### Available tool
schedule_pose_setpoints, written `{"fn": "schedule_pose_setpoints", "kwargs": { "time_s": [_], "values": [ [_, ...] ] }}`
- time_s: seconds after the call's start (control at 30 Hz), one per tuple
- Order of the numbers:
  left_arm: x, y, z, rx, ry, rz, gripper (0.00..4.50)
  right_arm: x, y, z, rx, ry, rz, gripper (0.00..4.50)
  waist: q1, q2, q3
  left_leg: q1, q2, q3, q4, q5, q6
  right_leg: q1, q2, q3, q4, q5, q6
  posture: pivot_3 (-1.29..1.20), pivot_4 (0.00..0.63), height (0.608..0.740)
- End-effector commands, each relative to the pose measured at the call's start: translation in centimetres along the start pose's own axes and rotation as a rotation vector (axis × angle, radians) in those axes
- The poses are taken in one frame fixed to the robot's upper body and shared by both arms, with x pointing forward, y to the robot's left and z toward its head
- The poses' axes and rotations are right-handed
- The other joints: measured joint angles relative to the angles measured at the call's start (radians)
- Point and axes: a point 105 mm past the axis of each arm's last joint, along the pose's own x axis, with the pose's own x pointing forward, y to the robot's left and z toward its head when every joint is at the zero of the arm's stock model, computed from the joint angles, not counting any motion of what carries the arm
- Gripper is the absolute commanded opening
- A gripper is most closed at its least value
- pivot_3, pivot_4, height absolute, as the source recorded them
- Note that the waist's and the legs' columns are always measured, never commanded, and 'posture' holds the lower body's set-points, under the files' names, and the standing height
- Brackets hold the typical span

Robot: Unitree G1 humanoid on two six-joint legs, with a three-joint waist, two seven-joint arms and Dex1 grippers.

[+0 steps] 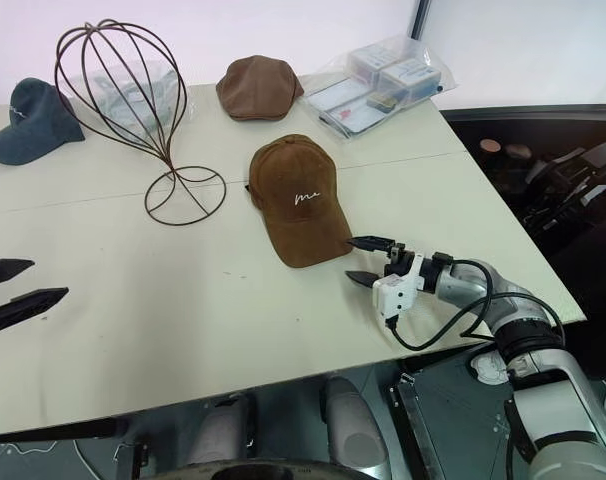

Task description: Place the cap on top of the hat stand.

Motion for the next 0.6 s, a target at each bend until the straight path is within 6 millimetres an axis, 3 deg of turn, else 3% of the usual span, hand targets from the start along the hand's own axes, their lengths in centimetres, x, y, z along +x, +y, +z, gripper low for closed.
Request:
{"fn": "schedule_pose_setpoints", "kwargs": {
  "time_s": [0.03, 0.33, 0.53, 0.6],
  "values": [
    [-0.1, 0.1, 1.2, 0.042, -0.03, 0.018, 4.5, 0.1, 0.4, -0.6, -0.075, 0.016, -0.004, 3.52, -0.003, -0.001, -0.001, 0.0, 0.0, 0.0, 0.001, 0.0, 0.0, 0.0, 0.0, 0.0, 0.0, 0.0, 0.0, 0.0, 0.15, 0.74],
    [0.1, 0.3, 1.9, 0.053, -0.046, 0.029, 4.5, 1.9, 0.6, -2.5, -0.248, 0.048, -0.058, 3.52, -0.051, -0.006, -0.003, 0.008, -0.002, 0.0, 0.008, 0.0, 0.0, 0.014, 0.001, 0.008, -0.01, 0.0, 0.0, 0.0, 0.15, 0.74],
    [-0.4, 0.3, 1.7, 0.052, -0.039, 0.053, 4.5, 2.5, -1.6, -2.9, -0.221, 0.051, -0.163, 3.52, -0.076, -0.009, -0.003, 0.014, -0.004, 0.001, 0.007, 0.0, 0.0, 0.026, 0.003, 0.015, -0.019, 0.0, 0.0, 0.0, 0.15, 0.74],
    [-0.5, 0.2, 1.6, 0.046, -0.043, 0.061, 4.5, 2.7, -1.4, -2.6, -0.233, 0.028, -0.149, 3.52, -0.077, -0.01, -0.003, 0.014, -0.005, 0.002, 0.006, 0.0, 0.0, 0.027, 0.003, 0.017, -0.021, 0.0, 0.0, 0.0, 0.15, 0.74]
  ]
}}
